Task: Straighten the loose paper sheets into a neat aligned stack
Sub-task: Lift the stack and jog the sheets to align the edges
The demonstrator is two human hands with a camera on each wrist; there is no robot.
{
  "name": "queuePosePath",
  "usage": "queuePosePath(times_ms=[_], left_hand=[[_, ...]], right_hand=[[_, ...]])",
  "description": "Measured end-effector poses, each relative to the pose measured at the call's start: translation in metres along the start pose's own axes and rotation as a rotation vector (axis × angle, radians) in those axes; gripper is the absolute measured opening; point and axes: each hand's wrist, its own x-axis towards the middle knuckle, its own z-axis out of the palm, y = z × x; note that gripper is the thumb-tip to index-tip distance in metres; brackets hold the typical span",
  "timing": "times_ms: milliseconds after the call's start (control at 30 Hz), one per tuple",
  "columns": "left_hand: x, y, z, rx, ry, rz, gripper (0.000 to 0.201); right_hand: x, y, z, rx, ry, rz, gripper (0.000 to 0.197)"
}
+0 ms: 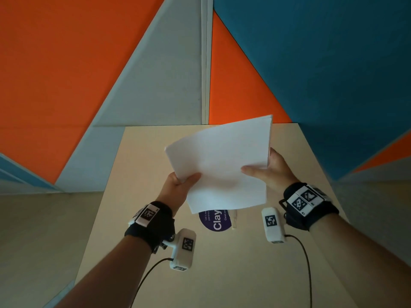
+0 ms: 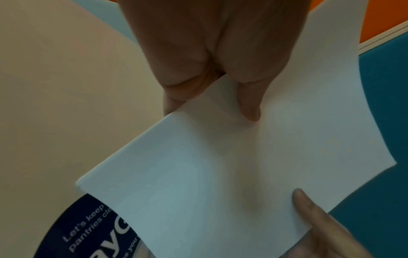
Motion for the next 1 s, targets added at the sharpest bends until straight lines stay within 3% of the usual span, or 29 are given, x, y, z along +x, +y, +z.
queuePosePath(times_ms=[100,167,300,400,567,633,733,800,866,933,1000], left_hand=[[-0.004,0.001,0.000,0.014,0.010,-0.006,0.020],[-0.006,0.006,-0.003,0.024,0.003,0.029,0.018],[-0.008,0.033,-0.022,-0.005,0.066,0.199,0.053],[-0.009,0.056,-0.034,0.246,0.139,0.381,0.060],[-0.009,0.087,-0.011,0.636,-0.054,0.435,0.075],[-0.005,0.088,0.000,0.688,-0.112,0.432,0.068],[-0.002,0.084,0.004,0.653,-0.109,0.370,0.014],[0.000,0.075,0.000,0.492,-0.112,0.291,0.020],[-0.003,0.067,-0.007,0.321,-0.089,0.224,0.016],[-0.004,0.056,-0.016,0.160,-0.057,0.178,0.009],[-0.003,0.044,-0.023,0.040,-0.034,0.139,0.009]], right_hand=[[0.001,0.005,0.002,-0.042,0.003,0.025,0.023],[0.003,0.007,0.001,-0.092,0.033,0.032,0.016],[0.001,-0.007,-0.012,-0.326,0.044,-0.034,0.025],[0.000,-0.027,-0.022,-0.475,0.026,-0.081,0.028],[-0.001,-0.060,-0.014,-0.720,-0.062,-0.169,0.025],[-0.004,-0.067,-0.005,-0.801,-0.122,-0.212,0.018],[-0.006,-0.064,0.002,-0.825,-0.120,-0.260,0.014],[-0.005,-0.051,-0.002,-0.738,-0.017,-0.349,0.036],[-0.001,-0.031,-0.014,-0.742,0.233,-0.402,0.079],[-0.002,-0.007,-0.028,-0.592,0.449,-0.252,0.113],[-0.005,0.020,-0.034,-0.172,0.411,-0.017,0.127]])
